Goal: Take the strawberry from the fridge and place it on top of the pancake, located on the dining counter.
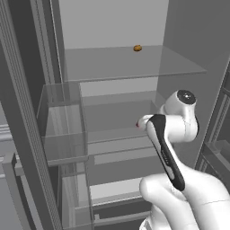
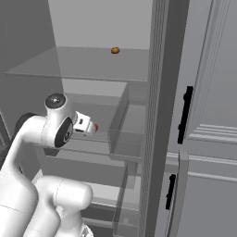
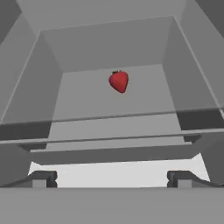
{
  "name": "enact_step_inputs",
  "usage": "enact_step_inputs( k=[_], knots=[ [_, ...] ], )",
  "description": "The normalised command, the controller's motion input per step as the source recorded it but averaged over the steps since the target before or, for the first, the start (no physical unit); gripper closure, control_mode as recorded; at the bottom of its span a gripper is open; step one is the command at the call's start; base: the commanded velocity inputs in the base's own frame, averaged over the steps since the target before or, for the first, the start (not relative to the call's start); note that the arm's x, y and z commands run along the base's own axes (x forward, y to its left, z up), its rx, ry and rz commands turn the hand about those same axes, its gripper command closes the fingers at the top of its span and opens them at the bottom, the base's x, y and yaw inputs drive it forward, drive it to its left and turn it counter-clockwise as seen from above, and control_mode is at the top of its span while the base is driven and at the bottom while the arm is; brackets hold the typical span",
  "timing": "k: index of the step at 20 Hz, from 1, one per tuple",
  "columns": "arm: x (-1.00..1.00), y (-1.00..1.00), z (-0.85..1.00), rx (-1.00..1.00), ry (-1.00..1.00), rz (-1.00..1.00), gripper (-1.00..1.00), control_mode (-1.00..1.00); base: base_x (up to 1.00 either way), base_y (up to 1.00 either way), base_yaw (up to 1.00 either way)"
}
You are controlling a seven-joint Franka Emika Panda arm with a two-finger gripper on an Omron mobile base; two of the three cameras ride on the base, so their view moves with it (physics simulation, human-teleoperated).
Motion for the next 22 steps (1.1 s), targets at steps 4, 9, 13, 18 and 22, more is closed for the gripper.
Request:
enact_step_inputs(
  k=[4, 9, 13, 18, 22],
  knots=[
    [0.55, -0.11, -0.01, -0.06, 0.0, 0.0, -1.0, -1.0, 0.0, 0.0, 0.0],
    [0.42, 0.08, -0.35, -0.05, 0.0, 0.01, -1.0, -1.0, 0.0, 0.0, 0.0],
    [0.38, 0.0, -0.43, -0.02, 0.0, 0.01, -1.0, -1.0, 0.0, 0.0, 0.0],
    [0.45, 0.0, -0.33, 0.0, 0.0, 0.01, -1.0, -1.0, 0.0, 0.0, 0.0],
    [0.43, 0.0, -0.21, 0.0, 0.0, 0.0, -1.0, -1.0, 0.0, 0.0, 0.0]
  ],
)
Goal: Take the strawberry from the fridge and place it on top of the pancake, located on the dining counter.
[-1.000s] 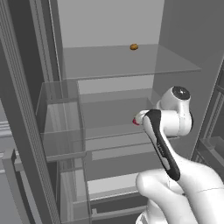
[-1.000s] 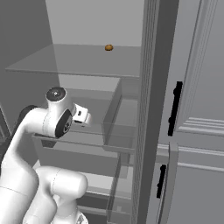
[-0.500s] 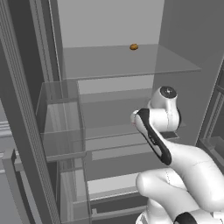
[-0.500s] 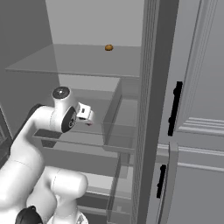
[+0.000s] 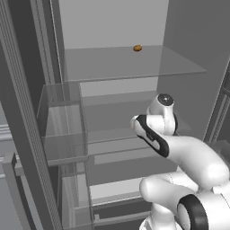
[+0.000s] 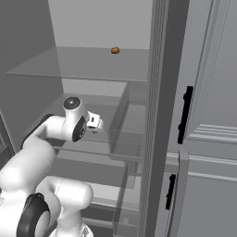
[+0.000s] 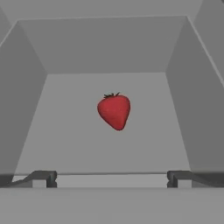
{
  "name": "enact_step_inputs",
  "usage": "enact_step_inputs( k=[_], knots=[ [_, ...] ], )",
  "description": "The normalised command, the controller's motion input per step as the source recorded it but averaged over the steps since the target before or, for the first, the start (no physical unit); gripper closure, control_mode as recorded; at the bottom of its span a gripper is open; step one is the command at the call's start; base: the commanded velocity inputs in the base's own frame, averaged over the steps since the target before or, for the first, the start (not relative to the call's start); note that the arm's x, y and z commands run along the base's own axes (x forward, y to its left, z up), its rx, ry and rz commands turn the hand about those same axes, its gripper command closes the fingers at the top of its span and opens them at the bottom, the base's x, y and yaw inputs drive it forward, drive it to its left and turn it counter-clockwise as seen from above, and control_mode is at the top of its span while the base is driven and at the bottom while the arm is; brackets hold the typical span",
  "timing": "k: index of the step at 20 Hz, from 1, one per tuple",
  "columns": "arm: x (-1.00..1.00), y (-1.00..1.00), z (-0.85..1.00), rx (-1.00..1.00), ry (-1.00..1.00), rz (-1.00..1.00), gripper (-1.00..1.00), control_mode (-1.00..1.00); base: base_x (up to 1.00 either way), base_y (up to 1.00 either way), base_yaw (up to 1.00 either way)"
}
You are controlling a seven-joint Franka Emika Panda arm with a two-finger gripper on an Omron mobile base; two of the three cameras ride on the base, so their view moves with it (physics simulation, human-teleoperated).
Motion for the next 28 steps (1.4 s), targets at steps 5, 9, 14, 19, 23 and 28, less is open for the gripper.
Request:
enact_step_inputs(
  k=[5, 9, 14, 19, 23, 28],
  knots=[
    [0.42, 0.0, -0.23, 0.0, 0.0, 0.0, -1.0, -1.0, 0.0, 0.0, 0.0],
    [0.44, 0.0, -0.3, 0.0, 0.0, 0.0, -1.0, -1.0, 0.0, 0.0, 0.0],
    [0.45, 0.0, -0.27, 0.0, 0.0, 0.0, -1.0, -1.0, 0.0, 0.0, 0.0],
    [0.41, 0.0, -0.21, 0.0, 0.02, 0.0, -1.0, -1.0, 0.0, 0.0, 0.0],
    [0.27, 0.0, -0.21, 0.0, 0.01, 0.0, -1.0, -1.0, 0.0, 0.0, 0.0],
    [-0.06, 0.0, -0.44, -0.02, 0.0, 0.0, 1.0, -1.0, 0.0, 0.0, 0.0]
  ],
)
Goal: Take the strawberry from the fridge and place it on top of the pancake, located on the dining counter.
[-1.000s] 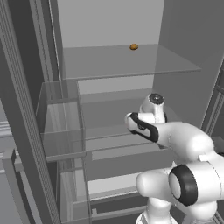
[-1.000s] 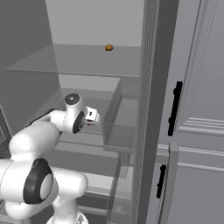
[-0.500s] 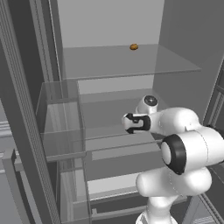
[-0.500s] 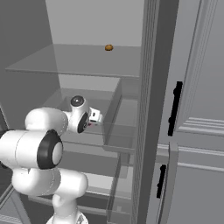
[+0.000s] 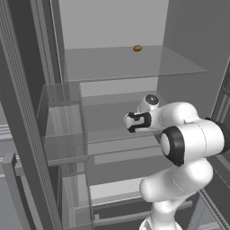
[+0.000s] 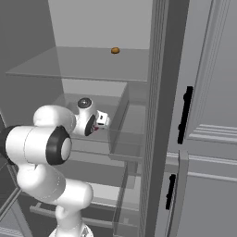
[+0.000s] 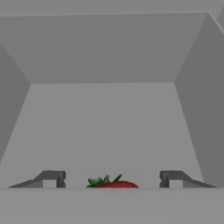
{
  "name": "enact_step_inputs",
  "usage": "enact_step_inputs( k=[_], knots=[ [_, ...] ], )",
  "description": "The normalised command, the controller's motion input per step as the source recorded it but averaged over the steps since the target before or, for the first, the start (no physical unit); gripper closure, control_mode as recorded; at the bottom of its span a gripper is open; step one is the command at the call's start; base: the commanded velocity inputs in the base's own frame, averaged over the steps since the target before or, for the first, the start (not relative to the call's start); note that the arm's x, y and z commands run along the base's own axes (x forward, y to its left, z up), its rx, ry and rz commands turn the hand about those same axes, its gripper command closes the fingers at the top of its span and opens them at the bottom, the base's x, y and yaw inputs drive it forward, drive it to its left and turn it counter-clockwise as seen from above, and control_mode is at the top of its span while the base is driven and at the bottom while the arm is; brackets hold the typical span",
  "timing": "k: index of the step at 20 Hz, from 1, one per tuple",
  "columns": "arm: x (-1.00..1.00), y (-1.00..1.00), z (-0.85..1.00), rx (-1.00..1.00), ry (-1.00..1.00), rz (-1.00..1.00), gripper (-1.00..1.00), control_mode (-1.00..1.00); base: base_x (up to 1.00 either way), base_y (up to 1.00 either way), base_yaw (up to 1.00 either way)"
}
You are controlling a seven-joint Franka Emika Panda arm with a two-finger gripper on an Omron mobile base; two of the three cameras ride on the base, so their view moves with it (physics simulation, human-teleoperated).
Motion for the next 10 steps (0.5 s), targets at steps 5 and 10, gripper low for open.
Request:
enact_step_inputs(
  k=[5, 10],
  knots=[
    [-0.09, 0.0, -0.52, -0.03, 0.0, 0.0, 1.0, -1.0, 0.0, 0.0, 0.0],
    [-0.55, -0.03, -0.1, 0.0, -0.03, 0.0, 1.0, -1.0, 0.0, 0.0, 0.0]
  ],
)
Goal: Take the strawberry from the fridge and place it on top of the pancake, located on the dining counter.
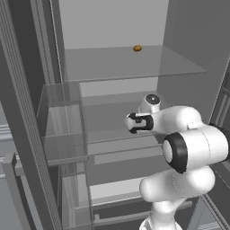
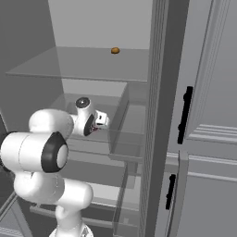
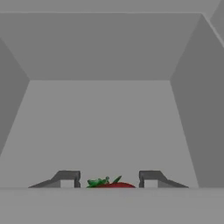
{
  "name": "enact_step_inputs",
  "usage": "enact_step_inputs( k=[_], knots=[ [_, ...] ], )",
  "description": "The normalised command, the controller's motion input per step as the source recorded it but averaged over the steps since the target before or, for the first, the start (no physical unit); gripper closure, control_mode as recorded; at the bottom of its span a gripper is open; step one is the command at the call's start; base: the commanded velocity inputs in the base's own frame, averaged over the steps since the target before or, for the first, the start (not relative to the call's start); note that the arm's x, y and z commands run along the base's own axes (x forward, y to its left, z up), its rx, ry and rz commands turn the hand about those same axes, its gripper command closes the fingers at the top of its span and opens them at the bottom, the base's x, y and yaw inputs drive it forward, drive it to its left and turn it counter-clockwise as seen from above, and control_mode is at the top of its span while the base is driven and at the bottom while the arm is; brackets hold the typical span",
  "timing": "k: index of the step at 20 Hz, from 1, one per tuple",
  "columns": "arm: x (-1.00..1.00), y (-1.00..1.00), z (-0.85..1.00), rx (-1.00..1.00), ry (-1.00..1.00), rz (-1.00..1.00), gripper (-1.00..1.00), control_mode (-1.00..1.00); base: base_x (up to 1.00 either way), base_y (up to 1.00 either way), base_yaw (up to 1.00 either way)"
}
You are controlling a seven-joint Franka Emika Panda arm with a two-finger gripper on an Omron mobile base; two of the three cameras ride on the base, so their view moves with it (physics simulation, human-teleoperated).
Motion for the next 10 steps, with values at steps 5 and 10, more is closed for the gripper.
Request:
enact_step_inputs(
  k=[5, 10],
  knots=[
    [-1.0, -0.04, 0.37, 0.0, -0.11, 0.0, 1.0, -1.0, 0.0, 0.0, 0.0],
    [-0.99, 0.0, 0.9, 0.0, 0.0, 0.0, 1.0, -1.0, 0.0, 0.0, 0.0]
  ],
)
